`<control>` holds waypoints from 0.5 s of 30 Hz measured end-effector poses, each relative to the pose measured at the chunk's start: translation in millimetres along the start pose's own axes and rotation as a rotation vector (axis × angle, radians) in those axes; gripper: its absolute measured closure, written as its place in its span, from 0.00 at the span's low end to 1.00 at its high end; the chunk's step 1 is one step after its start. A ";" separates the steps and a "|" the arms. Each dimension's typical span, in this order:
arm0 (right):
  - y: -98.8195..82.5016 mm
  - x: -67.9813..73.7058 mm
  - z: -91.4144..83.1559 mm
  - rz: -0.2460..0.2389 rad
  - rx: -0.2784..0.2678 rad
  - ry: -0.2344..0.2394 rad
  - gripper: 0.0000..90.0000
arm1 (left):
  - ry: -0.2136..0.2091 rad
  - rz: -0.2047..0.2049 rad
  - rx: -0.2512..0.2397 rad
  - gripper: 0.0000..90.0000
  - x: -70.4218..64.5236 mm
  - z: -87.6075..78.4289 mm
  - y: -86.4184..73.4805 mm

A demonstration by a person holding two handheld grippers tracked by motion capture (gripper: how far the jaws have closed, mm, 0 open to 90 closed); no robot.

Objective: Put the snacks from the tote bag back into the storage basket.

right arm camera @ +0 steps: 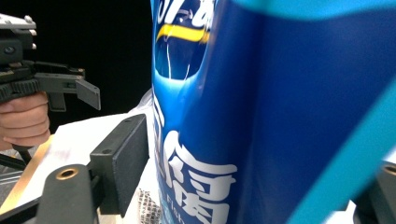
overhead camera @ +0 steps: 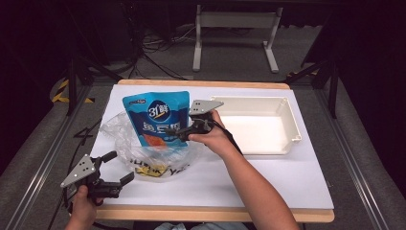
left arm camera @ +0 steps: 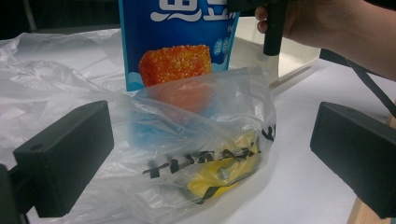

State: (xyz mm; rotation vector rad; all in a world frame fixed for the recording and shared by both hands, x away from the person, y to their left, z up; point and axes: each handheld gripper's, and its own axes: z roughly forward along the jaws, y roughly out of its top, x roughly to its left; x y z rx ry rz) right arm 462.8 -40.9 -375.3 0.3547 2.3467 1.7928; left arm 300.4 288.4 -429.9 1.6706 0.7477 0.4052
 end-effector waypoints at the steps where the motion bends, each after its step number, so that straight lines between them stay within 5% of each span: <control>1: 0.0 0.0 0.0 0.000 0.000 0.000 0.28 | 0.000 0.000 0.000 0.00 0.0 0.0 0.0; 9: -8.8 1.1 12.2 -0.007 0.018 0.031 0.28 | 0.003 -0.005 -0.007 0.00 0.3 0.7 -0.6; 15: -13.9 3.4 20.2 -0.084 0.009 0.001 0.37 | 0.001 -0.006 -0.006 0.00 0.9 1.1 -0.7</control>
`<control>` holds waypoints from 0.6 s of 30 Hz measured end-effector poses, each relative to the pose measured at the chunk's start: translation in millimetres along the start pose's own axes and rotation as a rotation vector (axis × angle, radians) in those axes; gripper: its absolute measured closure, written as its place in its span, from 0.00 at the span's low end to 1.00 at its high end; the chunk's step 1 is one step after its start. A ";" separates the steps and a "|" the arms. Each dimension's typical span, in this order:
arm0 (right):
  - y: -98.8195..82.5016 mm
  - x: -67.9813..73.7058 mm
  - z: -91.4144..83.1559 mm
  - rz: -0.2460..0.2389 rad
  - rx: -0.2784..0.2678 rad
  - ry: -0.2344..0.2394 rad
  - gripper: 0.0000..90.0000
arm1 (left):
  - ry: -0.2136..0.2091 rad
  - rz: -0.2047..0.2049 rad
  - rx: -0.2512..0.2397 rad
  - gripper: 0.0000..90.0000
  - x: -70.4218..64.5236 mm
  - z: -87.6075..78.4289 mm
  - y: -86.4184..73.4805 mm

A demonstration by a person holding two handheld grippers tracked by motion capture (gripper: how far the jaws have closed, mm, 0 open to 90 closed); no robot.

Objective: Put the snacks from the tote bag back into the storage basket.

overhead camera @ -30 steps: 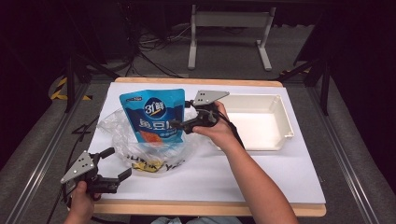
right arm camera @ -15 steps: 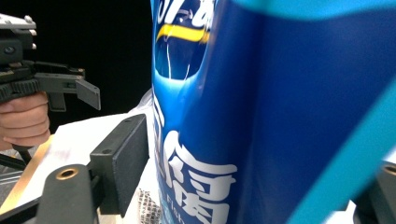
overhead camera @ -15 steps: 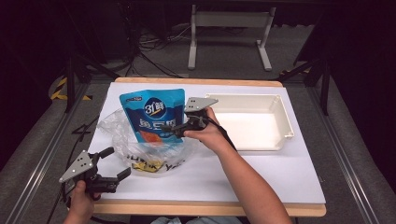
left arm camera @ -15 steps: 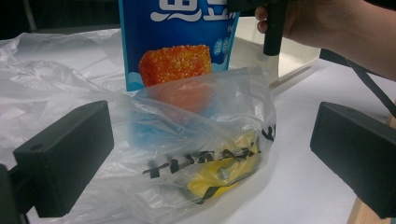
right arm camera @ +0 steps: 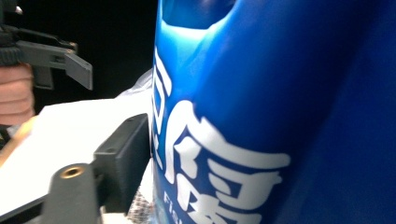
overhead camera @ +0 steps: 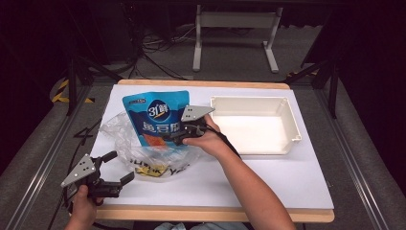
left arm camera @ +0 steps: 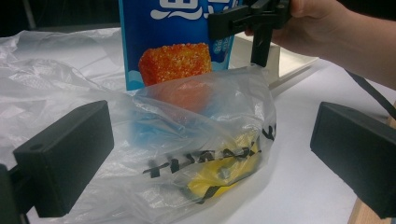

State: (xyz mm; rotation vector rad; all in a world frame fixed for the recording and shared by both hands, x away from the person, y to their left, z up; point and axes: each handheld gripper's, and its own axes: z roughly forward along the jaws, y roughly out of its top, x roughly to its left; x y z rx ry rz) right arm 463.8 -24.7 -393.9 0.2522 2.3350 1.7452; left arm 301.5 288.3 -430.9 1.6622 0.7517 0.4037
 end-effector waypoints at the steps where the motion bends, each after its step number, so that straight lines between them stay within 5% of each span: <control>1: -0.4 0.3 0.0 0.021 0.001 0.014 0.38 | 0.000 0.000 0.001 0.00 0.2 0.1 -0.1; 18: -5.5 3.9 0.4 -0.010 0.004 0.015 0.61 | -0.002 -0.006 0.003 0.00 0.4 0.6 -0.1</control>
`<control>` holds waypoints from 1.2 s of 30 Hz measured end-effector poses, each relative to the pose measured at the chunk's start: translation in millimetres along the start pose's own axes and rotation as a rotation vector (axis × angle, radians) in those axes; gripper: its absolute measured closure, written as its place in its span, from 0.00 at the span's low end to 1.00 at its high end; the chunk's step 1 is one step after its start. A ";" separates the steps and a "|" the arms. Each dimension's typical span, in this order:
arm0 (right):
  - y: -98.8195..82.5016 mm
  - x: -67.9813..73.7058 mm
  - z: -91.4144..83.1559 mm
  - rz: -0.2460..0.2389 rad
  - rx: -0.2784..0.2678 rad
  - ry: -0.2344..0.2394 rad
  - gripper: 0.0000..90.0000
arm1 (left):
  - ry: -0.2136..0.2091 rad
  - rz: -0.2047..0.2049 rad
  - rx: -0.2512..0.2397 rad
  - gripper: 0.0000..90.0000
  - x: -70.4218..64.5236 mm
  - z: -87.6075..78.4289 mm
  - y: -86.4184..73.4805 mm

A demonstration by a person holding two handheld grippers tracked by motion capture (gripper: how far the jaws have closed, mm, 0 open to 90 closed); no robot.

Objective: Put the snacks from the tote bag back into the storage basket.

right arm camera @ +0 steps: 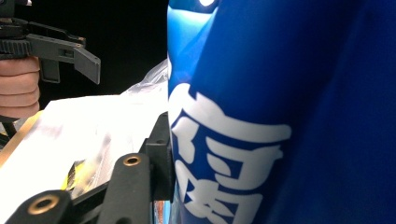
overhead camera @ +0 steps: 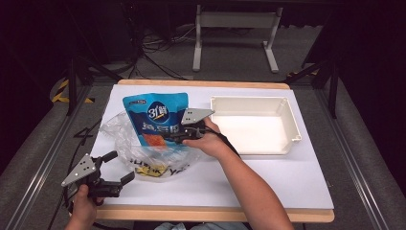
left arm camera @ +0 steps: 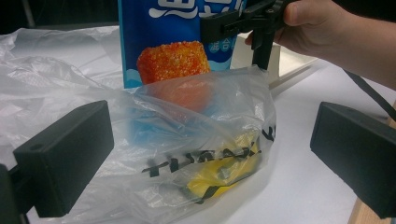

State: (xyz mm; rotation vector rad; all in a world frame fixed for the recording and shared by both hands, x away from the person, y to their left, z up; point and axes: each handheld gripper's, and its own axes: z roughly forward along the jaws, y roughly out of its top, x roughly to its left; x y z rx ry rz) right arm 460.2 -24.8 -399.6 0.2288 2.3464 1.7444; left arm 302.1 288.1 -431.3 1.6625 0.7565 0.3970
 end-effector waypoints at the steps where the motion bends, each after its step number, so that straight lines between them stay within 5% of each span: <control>1: 0.2 0.3 -0.2 -0.001 0.003 -0.004 0.62 | 0.000 -0.001 -0.002 0.00 -0.1 0.0 0.0; 17: 11.6 9.3 1.4 -0.033 0.013 -0.019 0.68 | -0.002 0.001 0.002 0.00 0.4 -1.4 0.3; 36: 68.2 9.3 -19.9 -0.064 -0.012 0.005 0.68 | -0.002 -0.002 -0.003 0.00 0.0 -1.5 0.6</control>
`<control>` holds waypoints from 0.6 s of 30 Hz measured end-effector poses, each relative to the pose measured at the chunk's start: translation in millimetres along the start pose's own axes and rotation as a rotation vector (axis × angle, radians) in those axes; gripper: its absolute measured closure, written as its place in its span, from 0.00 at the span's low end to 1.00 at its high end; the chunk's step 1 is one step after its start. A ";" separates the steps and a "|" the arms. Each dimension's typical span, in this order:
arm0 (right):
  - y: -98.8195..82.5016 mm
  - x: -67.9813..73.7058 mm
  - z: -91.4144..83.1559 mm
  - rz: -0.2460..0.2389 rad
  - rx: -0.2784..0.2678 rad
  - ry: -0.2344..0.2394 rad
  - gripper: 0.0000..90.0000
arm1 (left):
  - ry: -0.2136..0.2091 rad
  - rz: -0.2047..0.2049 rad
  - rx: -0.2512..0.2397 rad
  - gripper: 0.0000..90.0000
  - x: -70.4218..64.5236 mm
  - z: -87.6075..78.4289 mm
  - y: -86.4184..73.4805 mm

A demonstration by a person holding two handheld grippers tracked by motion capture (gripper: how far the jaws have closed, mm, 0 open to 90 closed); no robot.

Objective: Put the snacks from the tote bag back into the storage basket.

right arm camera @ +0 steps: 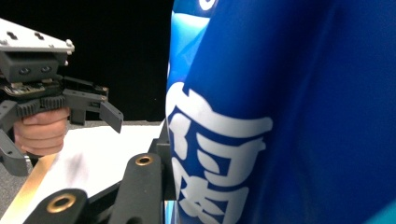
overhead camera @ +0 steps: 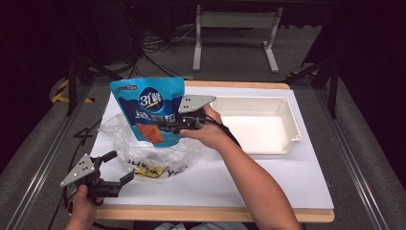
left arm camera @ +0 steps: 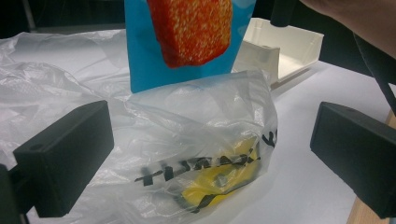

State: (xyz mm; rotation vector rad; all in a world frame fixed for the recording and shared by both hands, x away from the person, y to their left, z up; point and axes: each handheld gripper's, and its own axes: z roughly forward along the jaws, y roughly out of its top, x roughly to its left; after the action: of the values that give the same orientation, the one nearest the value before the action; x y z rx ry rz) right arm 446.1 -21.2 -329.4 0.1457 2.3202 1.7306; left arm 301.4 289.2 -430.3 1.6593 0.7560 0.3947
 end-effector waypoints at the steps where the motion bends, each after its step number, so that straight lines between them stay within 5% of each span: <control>1: 2.2 0.3 -0.7 0.007 -0.006 -0.002 0.68 | 0.000 0.002 0.000 0.00 0.1 0.0 0.0; 18: 36.2 -6.4 -21.6 -0.001 -0.023 -0.001 0.68 | 0.004 -0.006 -0.004 0.00 0.2 1.1 -0.8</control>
State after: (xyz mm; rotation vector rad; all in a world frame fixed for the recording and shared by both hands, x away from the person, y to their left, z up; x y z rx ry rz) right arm 444.5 -32.2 -288.2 0.1409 2.2984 1.7562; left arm 302.0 288.6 -431.3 1.6524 0.7628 0.3956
